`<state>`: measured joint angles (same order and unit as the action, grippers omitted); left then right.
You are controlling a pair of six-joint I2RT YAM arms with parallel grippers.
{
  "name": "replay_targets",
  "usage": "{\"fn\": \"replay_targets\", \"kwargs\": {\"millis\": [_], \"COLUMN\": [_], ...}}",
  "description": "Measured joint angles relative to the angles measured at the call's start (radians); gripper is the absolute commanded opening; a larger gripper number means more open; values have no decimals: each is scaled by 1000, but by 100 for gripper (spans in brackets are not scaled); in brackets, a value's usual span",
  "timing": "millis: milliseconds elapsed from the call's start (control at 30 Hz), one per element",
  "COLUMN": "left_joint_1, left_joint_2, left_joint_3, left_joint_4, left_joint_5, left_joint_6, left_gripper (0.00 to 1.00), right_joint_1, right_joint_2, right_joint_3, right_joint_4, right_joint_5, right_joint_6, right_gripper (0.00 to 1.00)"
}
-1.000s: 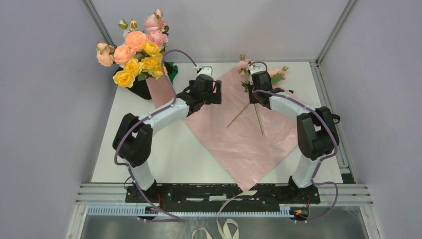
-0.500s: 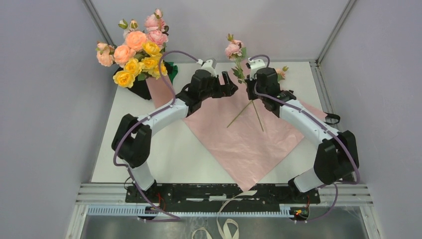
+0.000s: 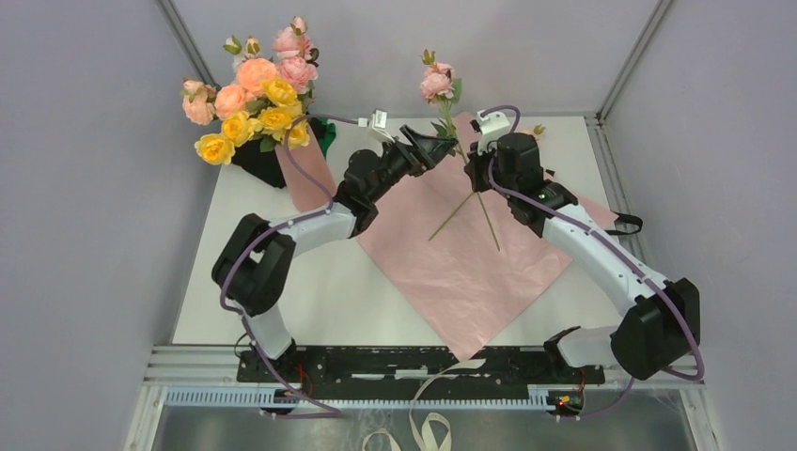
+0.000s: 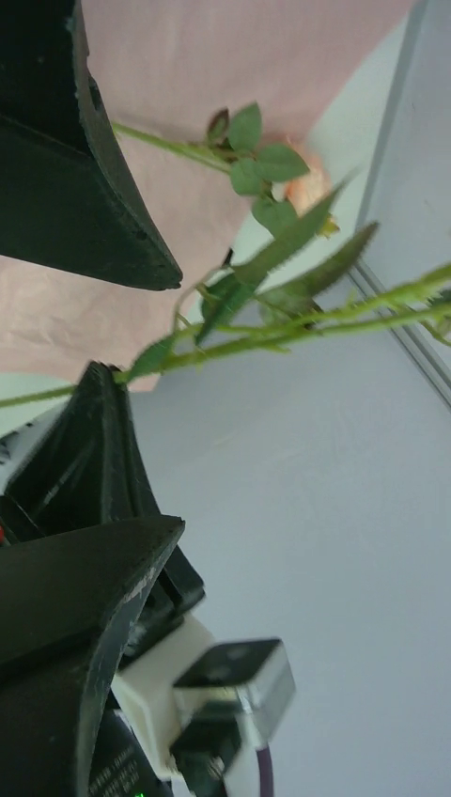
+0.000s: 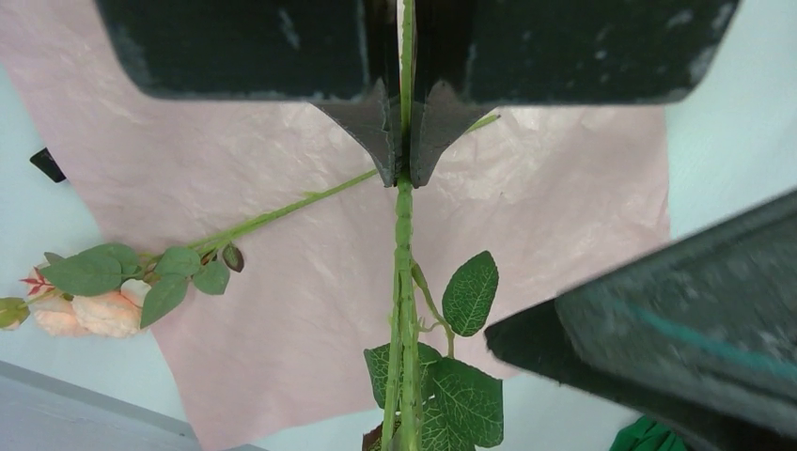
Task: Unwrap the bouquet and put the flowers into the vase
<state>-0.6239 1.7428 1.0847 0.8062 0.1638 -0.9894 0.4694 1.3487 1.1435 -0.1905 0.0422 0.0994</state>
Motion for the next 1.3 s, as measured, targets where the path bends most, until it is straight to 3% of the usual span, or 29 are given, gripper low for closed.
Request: {"fn": "replay_targets", "kwargs": {"millis": [333, 667, 800, 833, 967, 1233, 1300], "left_joint_1": [0, -10, -24, -27, -40, -46, -48], "left_joint_2": [143, 150, 192, 195, 232, 240, 238], "left_joint_3": [103, 115, 155, 158, 204, 216, 216], "left_joint_4": [192, 165, 156, 155, 132, 109, 108], "left_joint_5": [33, 42, 50, 50, 56, 57, 58], "left_joint_6": [-127, -136, -136, -136, -136, -136, -135], "left_gripper": [84, 79, 73, 70, 42, 3, 2], "right_joint_1": [9, 9, 11, 13, 13, 13, 13], "right_joint_2": [-28, -80, -92, -92, -92, -93, -93], "right_joint_3": [-27, -29, -29, -29, -29, -29, -29], "right_joint_4": [-12, -22, -22, -22, -32, -50, -59], "right_joint_5": [-3, -6, -13, -13, -13, -12, -8], "right_joint_6": [0, 0, 0, 0, 0, 0, 0], "right_gripper": [0, 0, 0, 0, 0, 0, 0]}}
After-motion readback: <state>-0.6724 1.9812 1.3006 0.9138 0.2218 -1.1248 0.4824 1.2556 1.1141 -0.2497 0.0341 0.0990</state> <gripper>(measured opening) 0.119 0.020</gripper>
